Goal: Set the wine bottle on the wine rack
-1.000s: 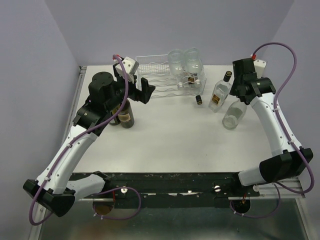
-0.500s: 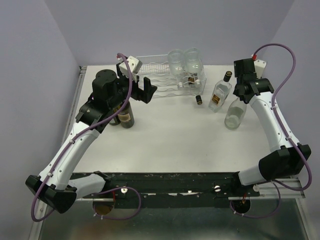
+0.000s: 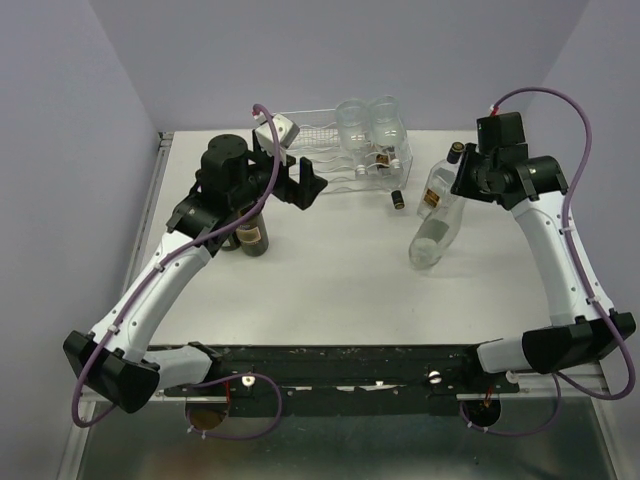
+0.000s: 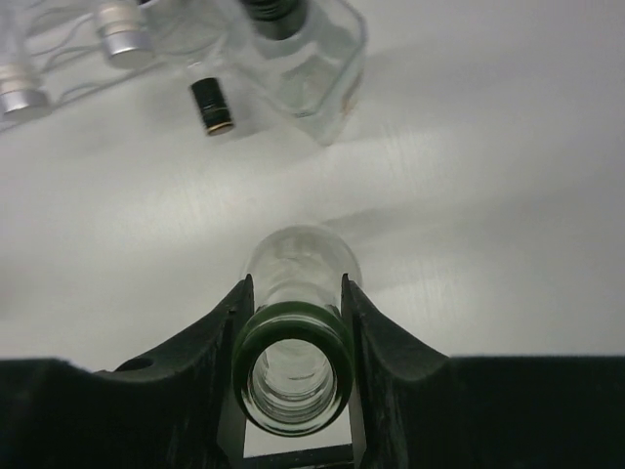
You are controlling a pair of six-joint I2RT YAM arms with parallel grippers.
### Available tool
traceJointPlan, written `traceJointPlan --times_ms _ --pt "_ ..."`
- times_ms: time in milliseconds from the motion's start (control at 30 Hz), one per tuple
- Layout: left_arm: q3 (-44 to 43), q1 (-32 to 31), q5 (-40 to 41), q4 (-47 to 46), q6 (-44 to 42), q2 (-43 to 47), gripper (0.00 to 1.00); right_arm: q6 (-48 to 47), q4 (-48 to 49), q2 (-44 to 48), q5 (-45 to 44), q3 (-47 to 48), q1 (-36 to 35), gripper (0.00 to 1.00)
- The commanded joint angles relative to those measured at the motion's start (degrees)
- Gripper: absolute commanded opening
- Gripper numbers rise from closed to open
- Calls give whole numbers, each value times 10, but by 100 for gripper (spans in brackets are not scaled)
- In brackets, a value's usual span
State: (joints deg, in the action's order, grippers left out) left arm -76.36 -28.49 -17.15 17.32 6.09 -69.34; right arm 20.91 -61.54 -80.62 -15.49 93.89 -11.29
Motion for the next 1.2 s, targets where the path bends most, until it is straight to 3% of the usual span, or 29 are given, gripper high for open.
traceJointPlan --times_ms 0,167,500,800,1167 --pt "26 1 -84 -45 24 -18 99 31 33 41 182 53 -41 1" --pt "46 -1 -137 -69 22 -41 99 72 58 17 247 101 -94 1" --pt "110 -6 -205 -123 16 -37 99 134 124 -25 350 165 -116 1" --pt "85 -6 -284 -80 -8 -67 99 142 192 -38 443 181 -122 1" --pt "84 -7 -212 -26 -57 -70 99 164 250 -44 525 198 -135 1"
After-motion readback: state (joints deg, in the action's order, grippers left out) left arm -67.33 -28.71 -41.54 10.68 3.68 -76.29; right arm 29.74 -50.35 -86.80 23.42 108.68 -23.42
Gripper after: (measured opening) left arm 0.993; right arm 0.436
